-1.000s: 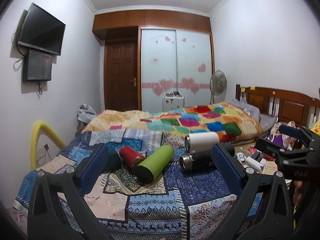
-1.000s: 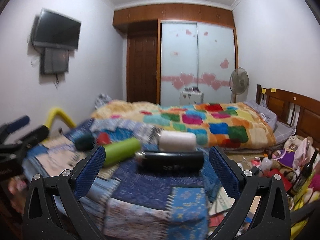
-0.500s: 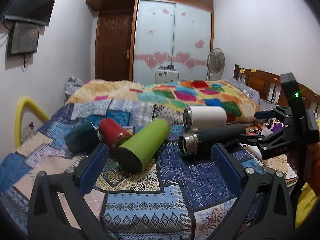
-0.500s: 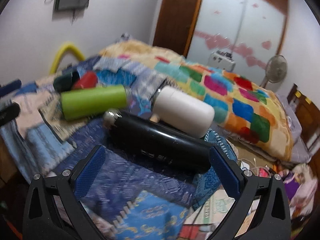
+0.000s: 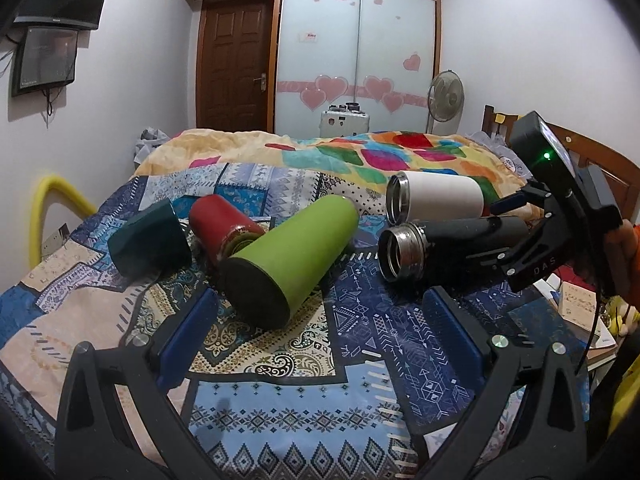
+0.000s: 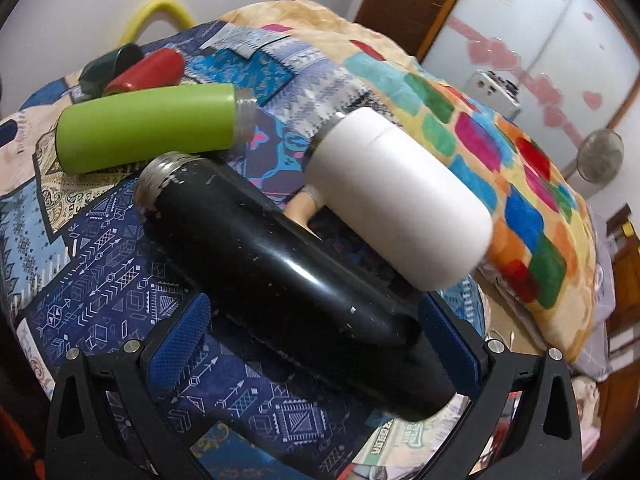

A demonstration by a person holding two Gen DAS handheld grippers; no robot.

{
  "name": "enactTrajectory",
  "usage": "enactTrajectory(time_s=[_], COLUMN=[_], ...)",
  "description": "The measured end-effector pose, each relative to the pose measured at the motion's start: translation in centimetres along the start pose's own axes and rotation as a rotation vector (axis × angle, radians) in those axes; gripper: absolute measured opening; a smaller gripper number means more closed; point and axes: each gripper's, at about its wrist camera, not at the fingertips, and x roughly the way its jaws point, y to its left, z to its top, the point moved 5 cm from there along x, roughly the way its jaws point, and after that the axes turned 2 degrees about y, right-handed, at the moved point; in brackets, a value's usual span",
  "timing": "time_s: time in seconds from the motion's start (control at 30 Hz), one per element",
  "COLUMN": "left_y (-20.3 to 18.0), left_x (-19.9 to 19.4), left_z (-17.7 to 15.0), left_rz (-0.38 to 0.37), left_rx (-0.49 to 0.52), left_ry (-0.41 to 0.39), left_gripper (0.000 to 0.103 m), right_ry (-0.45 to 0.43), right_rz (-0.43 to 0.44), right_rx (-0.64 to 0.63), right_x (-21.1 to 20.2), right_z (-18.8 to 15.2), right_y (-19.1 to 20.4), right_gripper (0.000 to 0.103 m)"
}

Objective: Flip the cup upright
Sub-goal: 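Lower the right gripper onto the lying black thermos and close around it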

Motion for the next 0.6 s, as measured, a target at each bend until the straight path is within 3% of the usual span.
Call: enactTrajectory(time_s=[0.33, 0.5, 0.6], left_y=[0.1, 0.6, 0.8], left_x=[0.8, 0.6, 0.6], left_z=[-0.5, -0.5, -0.6], left_rz=[-0.005, -0.003, -0.002], left_rx=[-0.018, -0.029, -0.035], left_ry=[0.022, 0.019, 0.021], left_gripper=[0.103, 0.103, 0.103], right_ry=[0.094, 0.089, 0.112], right_rz=[0.023, 0.114, 0.158], right_rx=[-0.053, -0.008, 0.004], right_x=[1.5, 0.0, 0.4], right_z=[0.9, 0.5, 0.4], right_y=[0.5, 0.8, 1.4], right_gripper=[0.103, 0.081, 0.079])
